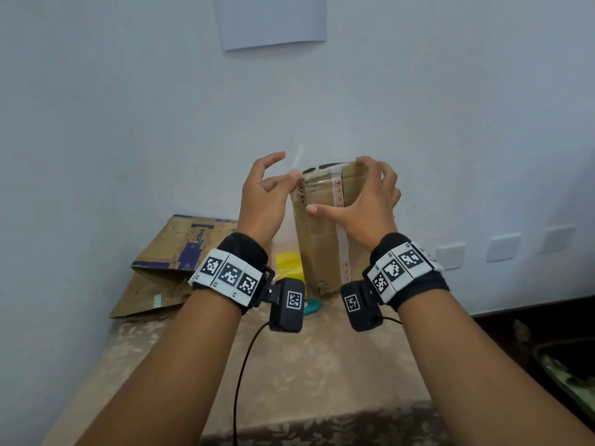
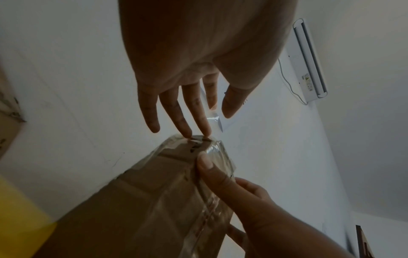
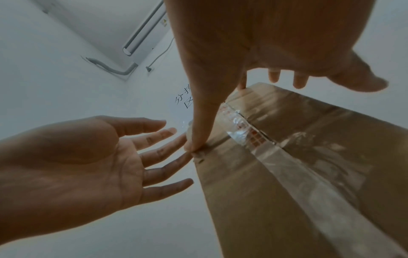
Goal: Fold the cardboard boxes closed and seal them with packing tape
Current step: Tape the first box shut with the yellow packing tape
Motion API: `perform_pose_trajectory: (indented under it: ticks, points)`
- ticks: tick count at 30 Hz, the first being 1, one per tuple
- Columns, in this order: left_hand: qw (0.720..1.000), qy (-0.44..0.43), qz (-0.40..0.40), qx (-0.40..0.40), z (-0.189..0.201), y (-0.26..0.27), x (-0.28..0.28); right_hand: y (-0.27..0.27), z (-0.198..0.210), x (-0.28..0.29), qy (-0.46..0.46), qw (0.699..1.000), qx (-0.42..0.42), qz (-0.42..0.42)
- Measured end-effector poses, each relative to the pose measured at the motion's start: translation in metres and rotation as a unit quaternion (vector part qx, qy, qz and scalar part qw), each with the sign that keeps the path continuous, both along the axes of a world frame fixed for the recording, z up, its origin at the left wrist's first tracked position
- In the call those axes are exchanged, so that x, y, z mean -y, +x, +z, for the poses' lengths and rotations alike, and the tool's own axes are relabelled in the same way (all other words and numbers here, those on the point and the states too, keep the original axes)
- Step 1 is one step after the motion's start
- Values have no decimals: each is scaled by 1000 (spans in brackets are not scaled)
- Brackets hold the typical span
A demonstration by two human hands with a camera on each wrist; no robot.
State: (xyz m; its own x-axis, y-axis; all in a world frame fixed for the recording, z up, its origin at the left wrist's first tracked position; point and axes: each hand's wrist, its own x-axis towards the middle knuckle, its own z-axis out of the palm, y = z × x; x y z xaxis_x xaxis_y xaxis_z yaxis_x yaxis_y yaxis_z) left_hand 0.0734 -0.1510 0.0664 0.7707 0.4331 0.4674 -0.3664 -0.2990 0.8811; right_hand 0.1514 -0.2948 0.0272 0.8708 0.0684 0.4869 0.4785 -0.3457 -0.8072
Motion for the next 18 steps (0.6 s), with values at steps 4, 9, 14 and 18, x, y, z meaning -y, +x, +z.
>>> perform_pose_trajectory:
  ticks: [4,9,14,18]
  points:
    - [1000,19,10,23,5,-2,1,1,2,1,-26,1000,7,14]
    - [995,55,46,68,11,-2,4,-3,3,-7,-29,999,35,22]
    - [996,77,-13,53,20,-6,10,-3,1,-9,-16,996,77,40]
    - [993,114,-7,38,16,-1,12,-2,4,-5,-27,995,74,65]
